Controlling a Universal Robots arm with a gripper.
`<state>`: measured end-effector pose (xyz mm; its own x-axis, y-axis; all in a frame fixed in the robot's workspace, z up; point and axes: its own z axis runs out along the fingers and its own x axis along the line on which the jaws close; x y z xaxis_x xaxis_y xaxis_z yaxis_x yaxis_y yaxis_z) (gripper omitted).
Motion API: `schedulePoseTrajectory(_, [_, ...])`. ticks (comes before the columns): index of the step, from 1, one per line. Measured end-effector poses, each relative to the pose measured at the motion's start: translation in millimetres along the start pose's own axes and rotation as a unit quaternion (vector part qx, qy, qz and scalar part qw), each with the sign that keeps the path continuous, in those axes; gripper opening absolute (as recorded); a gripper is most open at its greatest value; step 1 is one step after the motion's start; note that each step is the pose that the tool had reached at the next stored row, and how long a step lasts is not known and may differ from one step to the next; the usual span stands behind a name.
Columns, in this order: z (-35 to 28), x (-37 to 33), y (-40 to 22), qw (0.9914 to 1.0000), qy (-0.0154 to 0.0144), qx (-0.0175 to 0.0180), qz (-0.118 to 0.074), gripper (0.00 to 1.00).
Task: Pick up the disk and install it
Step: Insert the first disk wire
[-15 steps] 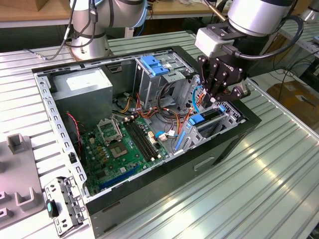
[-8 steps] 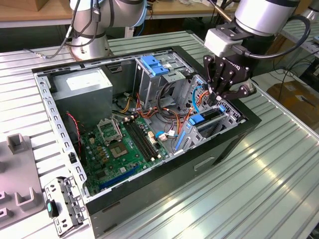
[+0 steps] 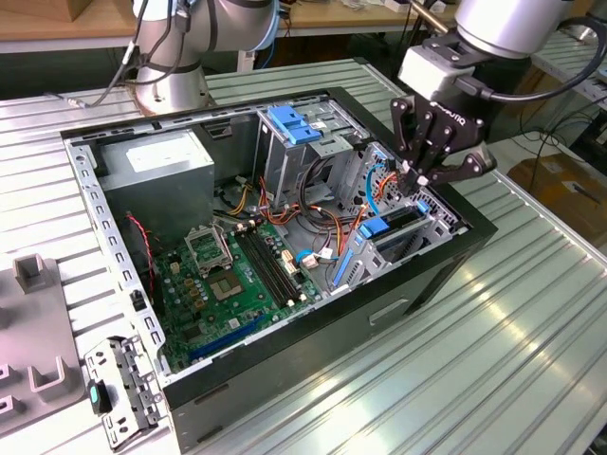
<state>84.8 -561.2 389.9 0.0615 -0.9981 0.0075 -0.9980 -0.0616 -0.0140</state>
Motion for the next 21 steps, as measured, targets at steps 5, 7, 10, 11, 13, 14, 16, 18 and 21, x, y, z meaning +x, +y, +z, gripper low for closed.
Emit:
schedulePoseTrajectory(5, [3.2, 0.0, -29.4, 1.00000, -0.0002, -0.0006, -0.003, 0.11])
schedulePoseTrajectory(7, [4.4, -0.2, -37.7, 0.99999, -0.0001, -0.0007, -0.004, 0.11])
schedulePoseTrajectory(10, [5.5, -1.4, -47.4, 0.99999, 0.0000, -0.0010, -0.005, 0.11])
schedulePoseTrajectory(11, [5.9, -1.9, -50.9, 0.99999, 0.0000, -0.0012, -0.005, 0.11])
schedulePoseTrajectory(13, [6.6, -2.6, -57.6, 0.99998, -0.0002, -0.0018, -0.006, 0.11])
schedulePoseTrajectory(14, [6.5, -2.7, -58.4, 0.99995, -0.0002, -0.0019, -0.010, 0.11])
schedulePoseTrajectory(16, [6.5, -2.7, -58.4, 0.99960, -0.0004, -0.0018, -0.028, 0.11])
schedulePoseTrajectory(18, [6.6, -2.6, -58.4, 0.99882, -0.0007, -0.0016, -0.049, 0.11])
schedulePoseTrajectory(21, [6.6, -2.6, -58.4, 0.99700, -0.0010, -0.0014, -0.077, 0.11])
